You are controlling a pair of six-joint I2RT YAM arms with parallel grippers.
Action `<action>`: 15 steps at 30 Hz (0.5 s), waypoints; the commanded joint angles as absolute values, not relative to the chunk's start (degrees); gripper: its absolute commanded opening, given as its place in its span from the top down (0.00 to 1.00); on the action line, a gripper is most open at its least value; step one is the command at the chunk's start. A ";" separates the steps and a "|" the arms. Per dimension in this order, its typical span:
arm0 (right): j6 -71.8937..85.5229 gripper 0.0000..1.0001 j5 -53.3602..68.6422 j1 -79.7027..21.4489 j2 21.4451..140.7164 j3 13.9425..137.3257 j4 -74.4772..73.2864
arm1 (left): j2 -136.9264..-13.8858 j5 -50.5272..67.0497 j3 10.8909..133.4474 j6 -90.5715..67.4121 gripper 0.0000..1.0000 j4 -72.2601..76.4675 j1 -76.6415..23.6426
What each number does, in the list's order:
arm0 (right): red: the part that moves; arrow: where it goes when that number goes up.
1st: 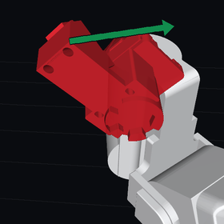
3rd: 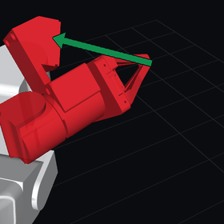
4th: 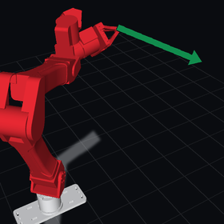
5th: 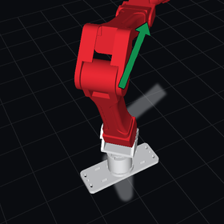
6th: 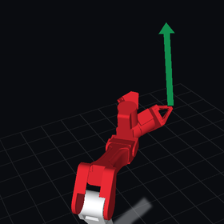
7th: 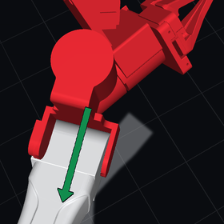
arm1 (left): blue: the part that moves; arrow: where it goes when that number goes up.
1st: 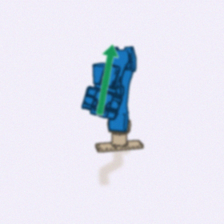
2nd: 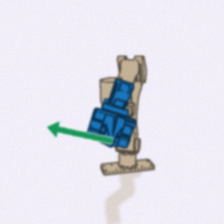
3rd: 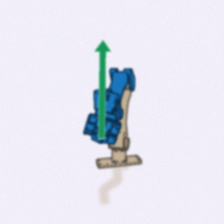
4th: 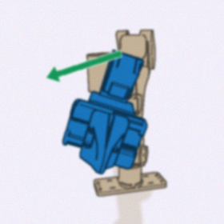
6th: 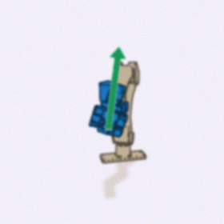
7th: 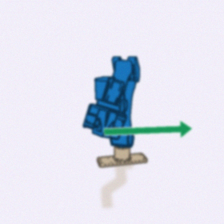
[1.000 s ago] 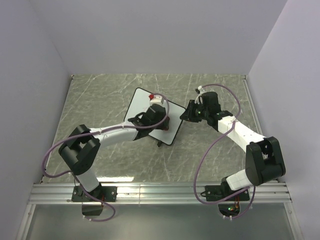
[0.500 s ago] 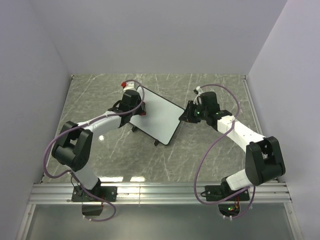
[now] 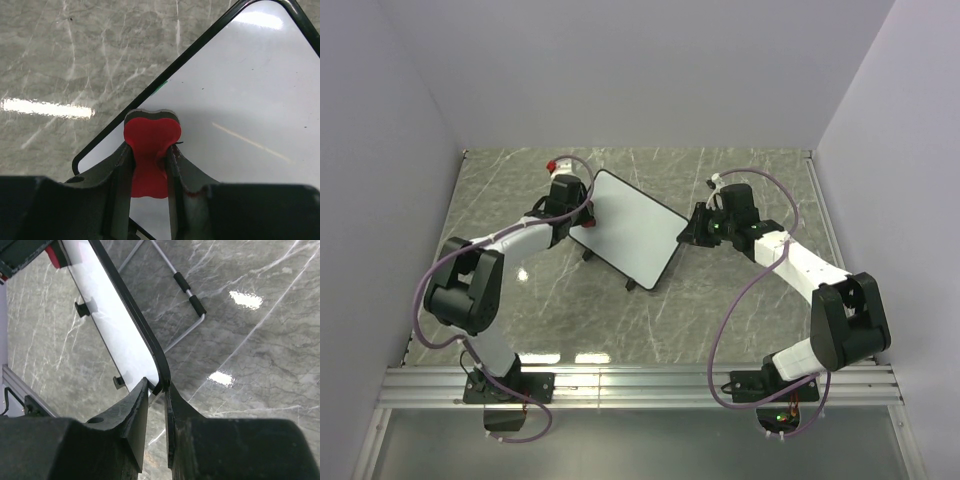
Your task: Erase the whiteboard
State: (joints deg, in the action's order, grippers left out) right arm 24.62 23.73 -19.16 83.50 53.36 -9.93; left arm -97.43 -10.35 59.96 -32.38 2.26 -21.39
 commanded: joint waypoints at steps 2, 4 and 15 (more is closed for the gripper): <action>22.32 1.00 22.33 -20.30 85.52 54.40 -13.89 | -99.49 -7.56 64.68 -31.47 1.00 1.76 -23.19; 22.50 1.00 22.33 -20.39 85.61 54.49 -13.71 | -100.37 -8.00 66.61 -31.20 1.00 0.62 -24.34; 23.38 1.00 22.06 -20.39 86.22 54.93 -12.57 | -100.55 -8.35 67.94 -35.41 1.00 0.18 -36.03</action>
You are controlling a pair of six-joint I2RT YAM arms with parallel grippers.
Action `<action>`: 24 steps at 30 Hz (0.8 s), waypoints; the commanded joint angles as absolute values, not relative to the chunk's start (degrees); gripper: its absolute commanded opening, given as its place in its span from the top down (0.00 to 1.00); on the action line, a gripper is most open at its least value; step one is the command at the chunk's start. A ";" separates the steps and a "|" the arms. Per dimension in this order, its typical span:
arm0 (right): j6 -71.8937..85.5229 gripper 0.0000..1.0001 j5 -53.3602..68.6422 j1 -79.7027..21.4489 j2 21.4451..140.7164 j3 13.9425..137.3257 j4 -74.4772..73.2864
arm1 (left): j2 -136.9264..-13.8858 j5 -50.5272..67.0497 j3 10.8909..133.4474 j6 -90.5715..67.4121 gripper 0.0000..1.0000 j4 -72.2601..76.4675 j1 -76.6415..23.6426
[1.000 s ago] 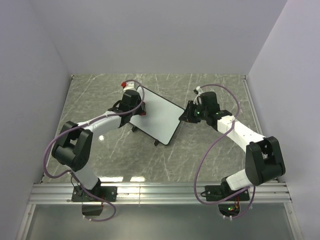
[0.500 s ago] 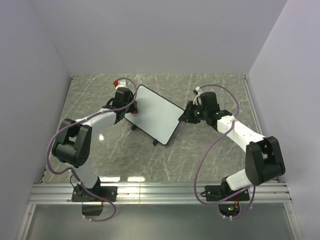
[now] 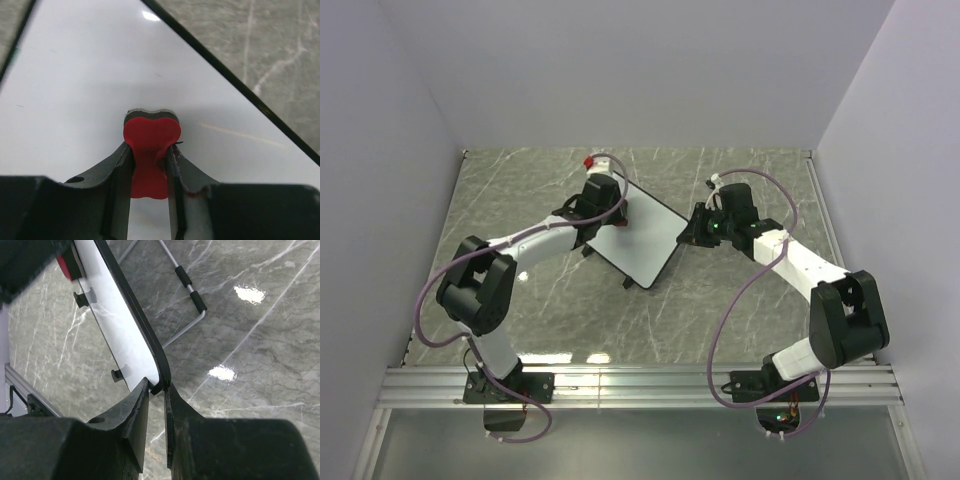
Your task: Erase the whiteboard
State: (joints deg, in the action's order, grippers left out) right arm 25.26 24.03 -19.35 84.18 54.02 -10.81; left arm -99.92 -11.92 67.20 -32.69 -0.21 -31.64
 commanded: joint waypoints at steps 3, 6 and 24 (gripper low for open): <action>23.64 1.00 21.80 -20.48 86.31 54.84 -12.13 | -100.46 -8.17 68.29 -36.56 1.00 -1.30 -39.10; 23.99 1.00 21.62 -20.57 86.40 55.02 -11.95 | -99.50 -8.52 69.25 -36.56 1.00 -2.63 -41.30; 26.80 1.00 18.29 -20.92 83.76 54.32 -10.81 | -82.98 -15.99 73.65 -34.54 1.00 -20.99 -40.52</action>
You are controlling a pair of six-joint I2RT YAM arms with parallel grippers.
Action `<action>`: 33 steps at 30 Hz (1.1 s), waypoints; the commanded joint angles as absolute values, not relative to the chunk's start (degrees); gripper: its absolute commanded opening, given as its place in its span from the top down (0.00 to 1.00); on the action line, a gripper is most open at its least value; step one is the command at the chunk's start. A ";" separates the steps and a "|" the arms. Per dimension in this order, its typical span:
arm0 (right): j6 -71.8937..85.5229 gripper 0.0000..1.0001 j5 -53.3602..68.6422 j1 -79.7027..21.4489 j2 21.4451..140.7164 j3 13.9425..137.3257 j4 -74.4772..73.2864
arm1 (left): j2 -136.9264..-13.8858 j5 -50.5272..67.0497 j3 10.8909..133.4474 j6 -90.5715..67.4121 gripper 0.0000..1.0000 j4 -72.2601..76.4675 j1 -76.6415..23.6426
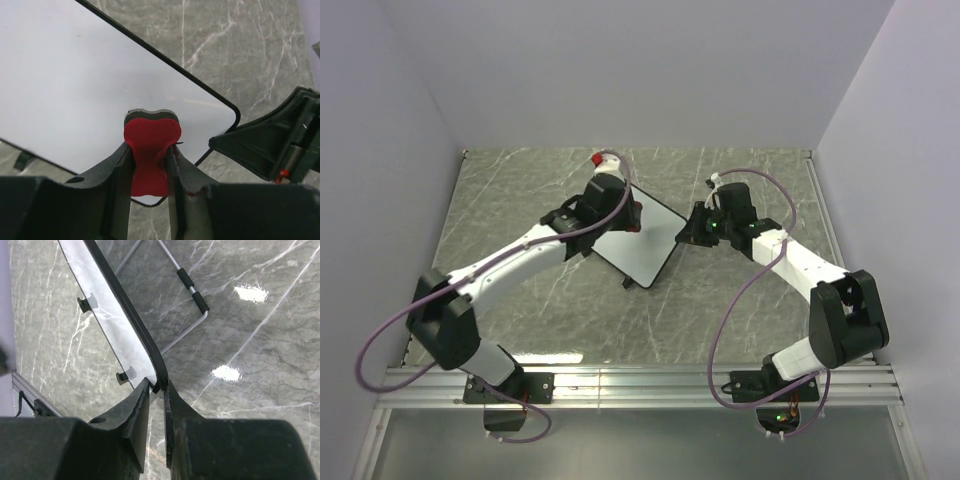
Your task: Erase the whiteboard
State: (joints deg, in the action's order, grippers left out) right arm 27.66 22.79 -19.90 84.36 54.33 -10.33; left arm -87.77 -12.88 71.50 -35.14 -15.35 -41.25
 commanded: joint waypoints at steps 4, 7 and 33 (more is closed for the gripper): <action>27.68 0.66 16.88 -21.09 82.45 53.53 -10.46 | -79.46 -16.70 69.62 -36.29 1.00 -30.48 -38.42; 28.04 0.25 14.68 -21.01 80.25 52.74 -10.63 | -74.63 -13.99 62.95 -38.23 1.00 -32.43 -37.10; 30.32 0.14 8.00 -20.92 48.18 41.40 -22.15 | -71.11 -10.90 42.62 -48.78 0.29 -36.38 -38.06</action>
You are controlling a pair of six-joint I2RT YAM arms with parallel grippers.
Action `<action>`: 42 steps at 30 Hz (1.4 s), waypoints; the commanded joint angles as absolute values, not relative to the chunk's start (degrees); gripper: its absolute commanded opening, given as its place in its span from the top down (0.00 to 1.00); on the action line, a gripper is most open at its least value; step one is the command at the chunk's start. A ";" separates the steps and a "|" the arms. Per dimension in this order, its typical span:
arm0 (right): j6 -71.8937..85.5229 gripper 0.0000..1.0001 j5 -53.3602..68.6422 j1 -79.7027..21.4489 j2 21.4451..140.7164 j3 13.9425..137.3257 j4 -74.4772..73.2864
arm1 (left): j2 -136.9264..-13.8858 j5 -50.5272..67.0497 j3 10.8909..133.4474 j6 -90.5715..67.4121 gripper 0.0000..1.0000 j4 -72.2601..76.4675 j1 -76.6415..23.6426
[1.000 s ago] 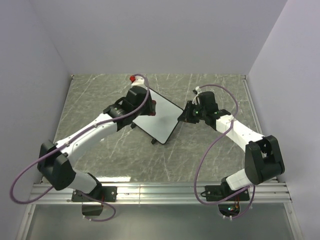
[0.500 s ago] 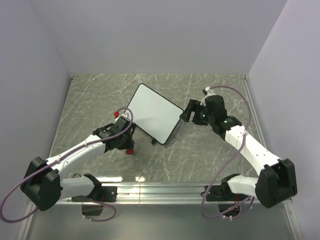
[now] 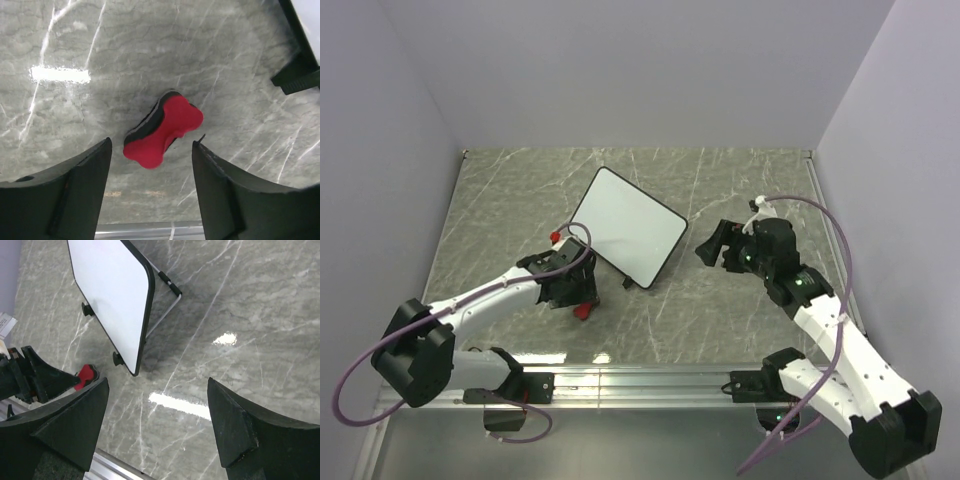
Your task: Erase the whiteboard
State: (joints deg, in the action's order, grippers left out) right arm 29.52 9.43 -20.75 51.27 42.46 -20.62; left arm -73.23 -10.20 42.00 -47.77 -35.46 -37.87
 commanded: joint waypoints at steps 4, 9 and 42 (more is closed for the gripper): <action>31.02 0.14 7.56 -20.92 45.44 40.34 -23.46 | -67.60 -10.81 44.12 -48.61 0.29 -38.75 -38.14; 31.73 0.14 7.38 -21.00 42.28 41.92 -25.13 | -62.50 -11.86 50.96 -46.07 0.31 -45.68 -38.14; 31.11 0.15 6.06 -21.01 34.89 47.29 -36.92 | -60.82 -21.01 92.02 -30.14 0.43 -56.78 -38.06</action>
